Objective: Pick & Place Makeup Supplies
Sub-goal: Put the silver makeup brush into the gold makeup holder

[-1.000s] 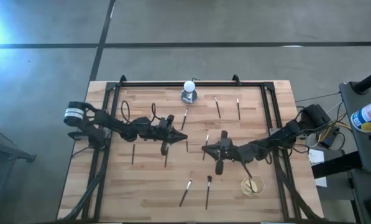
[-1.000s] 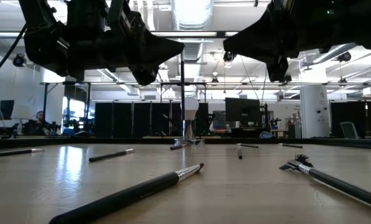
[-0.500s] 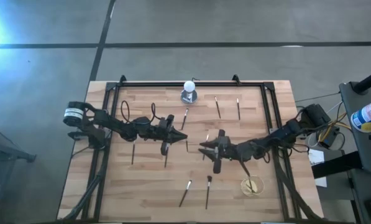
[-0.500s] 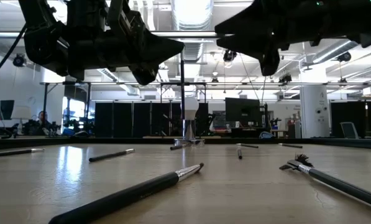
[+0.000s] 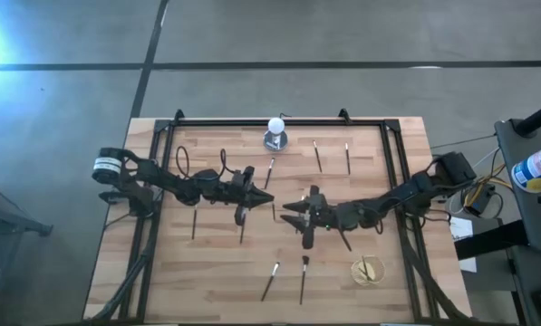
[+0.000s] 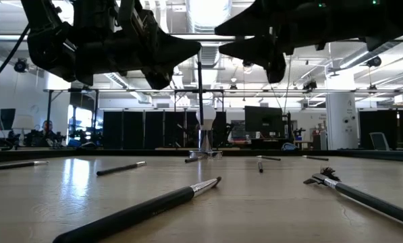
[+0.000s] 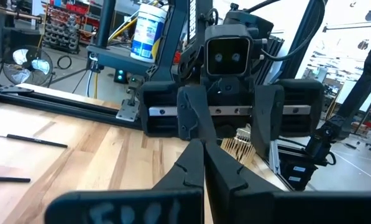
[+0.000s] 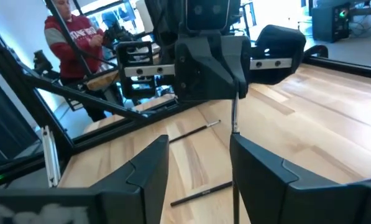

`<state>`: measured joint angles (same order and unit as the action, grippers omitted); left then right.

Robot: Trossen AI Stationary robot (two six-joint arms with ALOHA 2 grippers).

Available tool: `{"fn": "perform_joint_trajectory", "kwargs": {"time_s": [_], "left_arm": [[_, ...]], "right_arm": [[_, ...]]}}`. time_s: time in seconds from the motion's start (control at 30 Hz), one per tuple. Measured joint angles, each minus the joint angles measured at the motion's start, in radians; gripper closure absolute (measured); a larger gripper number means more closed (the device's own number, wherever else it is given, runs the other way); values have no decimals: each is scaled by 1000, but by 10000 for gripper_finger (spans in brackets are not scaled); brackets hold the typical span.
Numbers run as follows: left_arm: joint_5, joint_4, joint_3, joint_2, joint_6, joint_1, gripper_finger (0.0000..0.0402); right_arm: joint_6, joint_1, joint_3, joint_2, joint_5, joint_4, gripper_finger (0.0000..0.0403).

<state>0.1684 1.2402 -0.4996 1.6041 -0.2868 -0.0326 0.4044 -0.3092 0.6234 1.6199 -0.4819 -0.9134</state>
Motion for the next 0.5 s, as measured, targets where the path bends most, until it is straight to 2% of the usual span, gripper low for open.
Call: {"fn": "perform_joint_trajectory", "kwargs": {"time_s": [0.33,0.5], "left_arm": [[39,2,-28,0,-1,1,401],[44,1,-30,0,-3,0,401]], "right_arm": [[-12,75,72,83,41,1,255],[-45,82,83,85,72,0,280]]}}
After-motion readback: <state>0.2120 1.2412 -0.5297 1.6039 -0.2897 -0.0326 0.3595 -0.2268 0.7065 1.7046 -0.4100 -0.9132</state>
